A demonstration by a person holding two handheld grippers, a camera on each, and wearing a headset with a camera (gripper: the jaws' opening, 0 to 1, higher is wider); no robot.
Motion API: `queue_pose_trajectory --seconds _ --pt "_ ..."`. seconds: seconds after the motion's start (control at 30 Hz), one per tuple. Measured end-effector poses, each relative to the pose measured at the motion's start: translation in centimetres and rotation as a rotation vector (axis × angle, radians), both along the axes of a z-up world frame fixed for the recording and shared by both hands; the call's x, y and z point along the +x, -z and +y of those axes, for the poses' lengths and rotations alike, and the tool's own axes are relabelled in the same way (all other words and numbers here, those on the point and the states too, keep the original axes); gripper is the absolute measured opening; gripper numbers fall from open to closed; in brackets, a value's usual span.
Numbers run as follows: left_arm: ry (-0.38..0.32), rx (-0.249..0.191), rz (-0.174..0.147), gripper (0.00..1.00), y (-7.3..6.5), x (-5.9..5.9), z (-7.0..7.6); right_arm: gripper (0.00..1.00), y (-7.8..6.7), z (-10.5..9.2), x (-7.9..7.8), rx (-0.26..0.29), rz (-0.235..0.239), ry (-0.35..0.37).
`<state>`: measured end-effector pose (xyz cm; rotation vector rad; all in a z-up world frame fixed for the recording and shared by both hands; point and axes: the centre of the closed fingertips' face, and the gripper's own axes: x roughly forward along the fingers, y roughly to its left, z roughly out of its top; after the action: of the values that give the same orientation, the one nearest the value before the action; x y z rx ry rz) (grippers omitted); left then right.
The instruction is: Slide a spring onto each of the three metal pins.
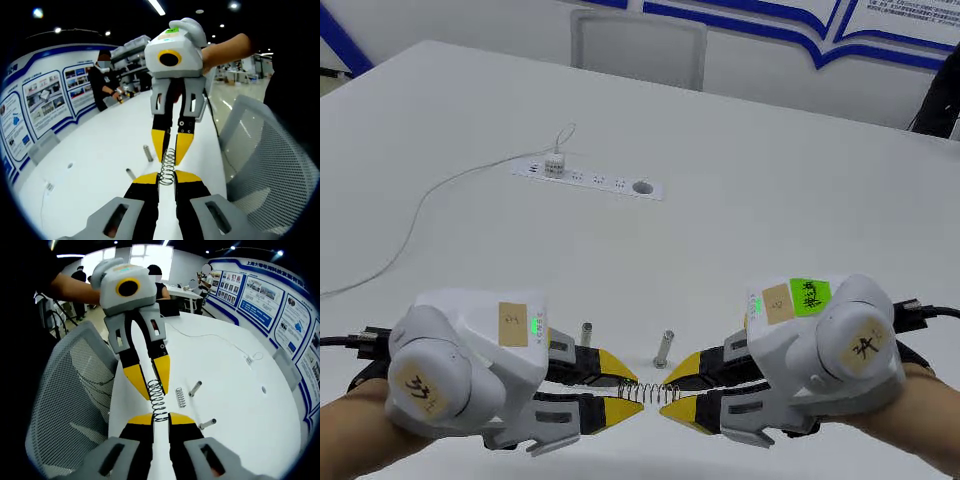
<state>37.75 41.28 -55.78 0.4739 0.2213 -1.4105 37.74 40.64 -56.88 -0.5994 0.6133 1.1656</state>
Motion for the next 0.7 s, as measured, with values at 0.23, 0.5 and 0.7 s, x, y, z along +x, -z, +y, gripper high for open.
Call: queue_pose_trajectory --seconds 0.23,0.5,0.7 --pt "-0.006 -0.006 0.008 0.1 -0.1 -0.1 0.2 0.11 -1.6 0.6 -0.3 0.075 -0.003 -0.02" --pt "-0.022 -0.008 0.017 0.1 -0.3 0.0 0.3 0.11 -2.9 1.2 -0.6 0.157 0.007 -0.03" --pt "-0.021 0.013 0.004 0.1 -0.1 -0.1 0.1 0.11 -3.9 2.4 -0.7 0.219 0.018 -0.032"
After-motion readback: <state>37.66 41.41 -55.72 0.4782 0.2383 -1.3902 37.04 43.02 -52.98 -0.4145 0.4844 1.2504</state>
